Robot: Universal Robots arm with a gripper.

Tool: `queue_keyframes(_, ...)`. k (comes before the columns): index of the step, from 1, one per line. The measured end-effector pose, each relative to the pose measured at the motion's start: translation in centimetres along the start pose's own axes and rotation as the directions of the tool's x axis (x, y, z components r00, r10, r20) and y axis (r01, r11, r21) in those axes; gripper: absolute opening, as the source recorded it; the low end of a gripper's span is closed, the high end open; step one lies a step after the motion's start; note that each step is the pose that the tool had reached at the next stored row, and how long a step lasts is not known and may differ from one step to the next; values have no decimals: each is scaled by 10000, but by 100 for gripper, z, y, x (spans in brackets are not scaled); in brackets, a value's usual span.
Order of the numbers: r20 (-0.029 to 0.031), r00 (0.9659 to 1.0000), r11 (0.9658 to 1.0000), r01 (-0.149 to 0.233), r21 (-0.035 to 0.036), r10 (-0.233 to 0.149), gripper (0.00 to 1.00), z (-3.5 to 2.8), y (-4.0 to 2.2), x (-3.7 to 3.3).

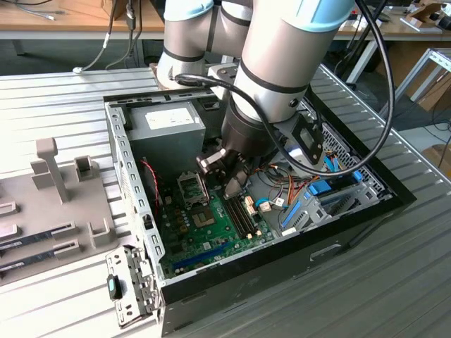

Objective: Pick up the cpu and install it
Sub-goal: 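Pick up the cpu and move it towards the insertion slot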

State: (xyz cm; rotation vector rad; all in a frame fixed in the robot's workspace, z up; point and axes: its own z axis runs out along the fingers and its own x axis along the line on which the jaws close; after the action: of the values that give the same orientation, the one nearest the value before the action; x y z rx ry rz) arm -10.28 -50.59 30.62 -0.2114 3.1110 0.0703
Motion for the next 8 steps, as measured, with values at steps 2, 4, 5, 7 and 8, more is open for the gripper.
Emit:
queue_keyframes(2, -1, 10000, 10000, 0, 1, 0, 47, 4, -5, -9)
queue_keyframes(4, 0, 10000, 10000, 1, 1, -1, 47, 9, -10, -18)
queue_keyframes(5, 0, 10000, 10000, 0, 0, 0, 47, 12, -14, -25)
queue_keyframes(7, -1, 10000, 10000, 0, 1, 0, 47, 18, -21, -37)
queue_keyframes(8, -1, 10000, 10000, 0, 1, 0, 47, 20, -23, -42)
